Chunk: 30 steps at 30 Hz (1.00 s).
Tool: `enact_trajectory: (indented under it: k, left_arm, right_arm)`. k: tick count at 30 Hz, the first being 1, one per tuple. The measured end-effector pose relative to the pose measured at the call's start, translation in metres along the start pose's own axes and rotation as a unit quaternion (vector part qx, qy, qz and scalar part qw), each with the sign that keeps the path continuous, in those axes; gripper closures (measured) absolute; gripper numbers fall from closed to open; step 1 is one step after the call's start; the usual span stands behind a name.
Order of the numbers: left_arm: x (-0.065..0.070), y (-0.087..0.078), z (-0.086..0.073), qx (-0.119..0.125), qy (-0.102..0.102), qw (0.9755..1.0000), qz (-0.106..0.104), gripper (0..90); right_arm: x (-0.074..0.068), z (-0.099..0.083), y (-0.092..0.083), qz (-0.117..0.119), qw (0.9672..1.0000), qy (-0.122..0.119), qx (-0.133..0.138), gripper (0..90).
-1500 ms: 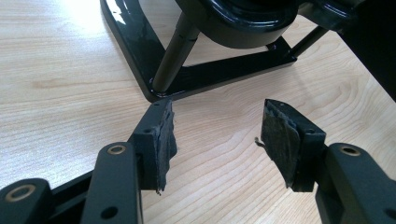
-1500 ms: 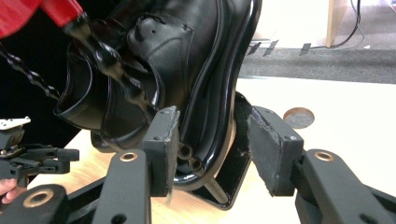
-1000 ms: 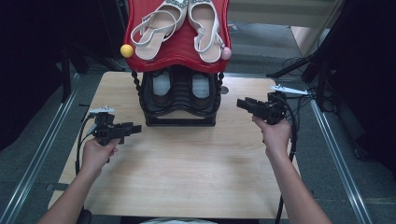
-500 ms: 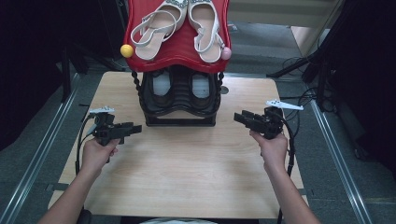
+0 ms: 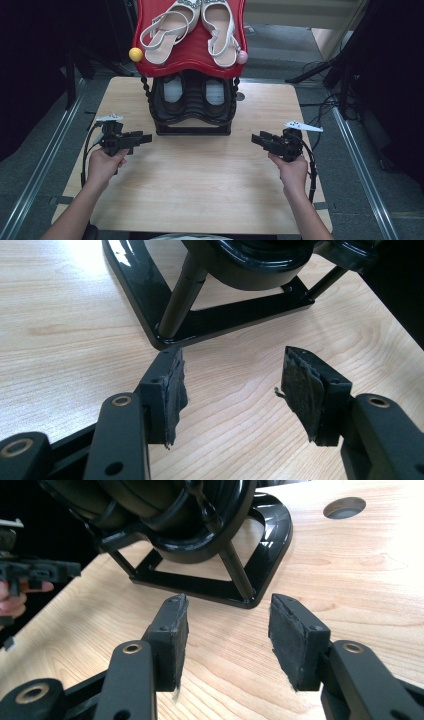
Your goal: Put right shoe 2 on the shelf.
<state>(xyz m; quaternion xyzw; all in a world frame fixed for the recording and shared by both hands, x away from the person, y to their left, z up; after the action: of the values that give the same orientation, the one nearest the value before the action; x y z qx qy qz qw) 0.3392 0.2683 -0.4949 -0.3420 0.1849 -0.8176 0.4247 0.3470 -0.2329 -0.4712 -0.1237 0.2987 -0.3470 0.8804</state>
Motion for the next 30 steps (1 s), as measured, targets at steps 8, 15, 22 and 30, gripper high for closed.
enact_trajectory:
  k: [8, 15, 22, 30]
  left_arm:
    - [0.001, 0.001, 0.000, -0.003, 0.006, 1.0000, -0.002, 42.7]
    - [0.004, 0.005, 0.000, -0.010, 0.013, 0.9999, -0.002, 42.6]
    - [0.005, 0.007, 0.000, -0.017, 0.018, 0.9997, -0.002, 41.7]
    - [0.006, 0.008, -0.001, -0.020, 0.025, 0.9995, 0.002, 41.7]
  right_arm:
    - [0.007, -0.014, -0.004, 0.003, 1.0000, -0.004, 0.002, 51.4]
    - [0.019, -0.018, 0.009, -0.003, 1.0000, 0.007, 0.000, 51.1]
    - [0.023, -0.020, 0.017, -0.015, 0.9998, 0.005, -0.015, 50.2]
    - [0.022, -0.020, 0.018, -0.011, 0.9998, 0.007, -0.017, 49.0]
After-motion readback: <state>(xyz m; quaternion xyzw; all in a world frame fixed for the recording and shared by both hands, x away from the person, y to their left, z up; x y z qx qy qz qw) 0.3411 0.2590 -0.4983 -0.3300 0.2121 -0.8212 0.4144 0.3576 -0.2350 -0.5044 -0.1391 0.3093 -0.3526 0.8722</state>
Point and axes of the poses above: each handheld gripper's, and its own axes: y roughly forward along the jaws, z roughly out of its top, x roughly to its right, the point moved 1 cm from there along y, roughly forward along the jaws, and after that the axes turned 3 degrees about z, right-handed, at the moved point
